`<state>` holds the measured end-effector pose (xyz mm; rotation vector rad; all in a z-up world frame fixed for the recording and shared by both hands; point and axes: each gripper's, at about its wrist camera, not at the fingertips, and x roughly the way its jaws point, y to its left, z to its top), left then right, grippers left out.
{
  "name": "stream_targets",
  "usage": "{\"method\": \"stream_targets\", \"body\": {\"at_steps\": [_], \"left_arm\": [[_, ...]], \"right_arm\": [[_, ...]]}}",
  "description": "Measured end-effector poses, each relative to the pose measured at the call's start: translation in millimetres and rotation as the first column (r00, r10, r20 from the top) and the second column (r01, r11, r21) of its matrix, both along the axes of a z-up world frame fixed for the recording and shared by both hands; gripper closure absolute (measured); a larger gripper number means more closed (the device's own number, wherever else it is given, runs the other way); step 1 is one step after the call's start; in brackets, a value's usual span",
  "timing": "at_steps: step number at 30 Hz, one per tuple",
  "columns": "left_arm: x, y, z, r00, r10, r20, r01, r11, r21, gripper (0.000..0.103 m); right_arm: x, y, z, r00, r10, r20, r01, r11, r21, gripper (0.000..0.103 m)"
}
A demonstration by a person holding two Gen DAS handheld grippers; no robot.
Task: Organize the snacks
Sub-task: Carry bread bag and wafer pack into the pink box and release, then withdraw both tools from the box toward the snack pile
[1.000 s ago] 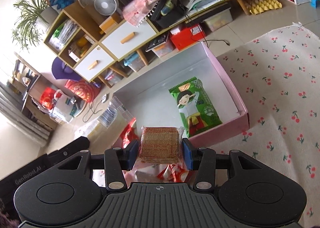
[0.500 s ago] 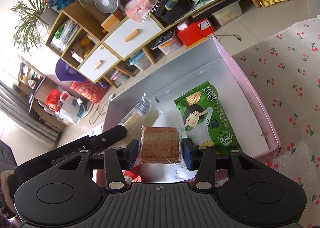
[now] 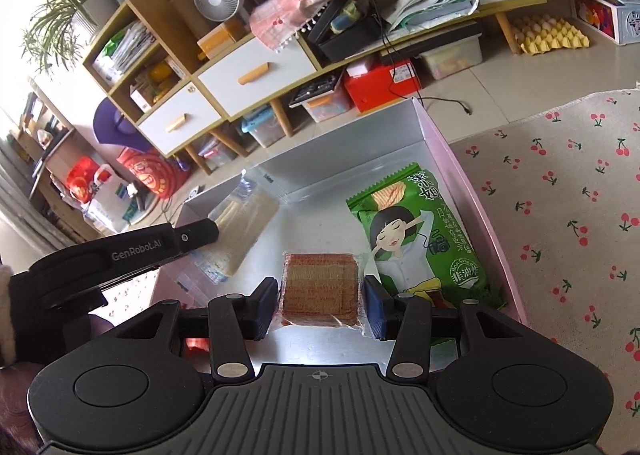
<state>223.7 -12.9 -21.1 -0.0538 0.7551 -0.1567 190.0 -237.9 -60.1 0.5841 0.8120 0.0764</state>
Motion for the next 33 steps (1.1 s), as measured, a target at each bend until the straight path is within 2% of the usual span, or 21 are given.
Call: {"method": "stream_targets", "body": {"at_steps": [4,6,8,13,17,21,25,28,33], "left_arm": [[-1.8,5.8,-2.5,0.999,0.041,0.002,-0.041,0.997,0.070,0.091],[-2.1,10.7,-2.8,0.999,0.049,-0.004,-0.049,0.996,0.068,0.090],[-3.5,13.8,-2.5,0.999,0.053,-0.008,-0.053,0.996,0.066,0.084],[-7.7,15.8,-0.1,0.999,0.036,-0.019,-0.035,0.998,0.053,0.081],[-13.3,13.2,4.3,1.000,0.016,-0.024,-0.015,0.999,0.049,0.071],[-22.8,12.2,8.6,1.000,-0.003,-0.027,0.004,0.999,0.044,0.065],[-34.2,10.3,14.3,1.000,-0.010,-0.014,0.011,0.998,0.064,0.045],[-42.3,10.6,18.8,1.000,-0.020,-0.012,0.020,0.998,0.065,0.042],[-57.1,12.5,26.1,1.000,-0.025,-0.013,0.026,0.998,0.059,0.030]], "right_arm": [[-0.2,1.4,0.5,1.000,0.006,-0.005,-0.006,1.000,-0.004,0.056],[-0.6,2.5,1.7,1.000,0.010,-0.004,-0.010,1.000,-0.007,0.054],[-0.3,3.2,3.6,1.000,0.015,-0.008,-0.015,1.000,-0.008,0.053],[-4.2,4.6,11.6,1.000,0.016,0.000,-0.016,1.000,0.020,0.036],[-8.5,6.6,20.0,1.000,0.018,-0.009,-0.018,1.000,0.014,0.035],[-15.6,6.0,31.0,1.000,0.007,-0.007,-0.007,1.000,-0.003,0.030],[-25.2,3.8,43.7,1.000,-0.006,-0.006,0.005,1.000,-0.018,0.028],[-33.6,3.3,53.8,1.000,-0.010,-0.001,0.010,1.000,-0.023,0.023],[-50.4,5.6,66.7,1.000,-0.017,-0.004,0.017,0.999,-0.047,0.020]]}}
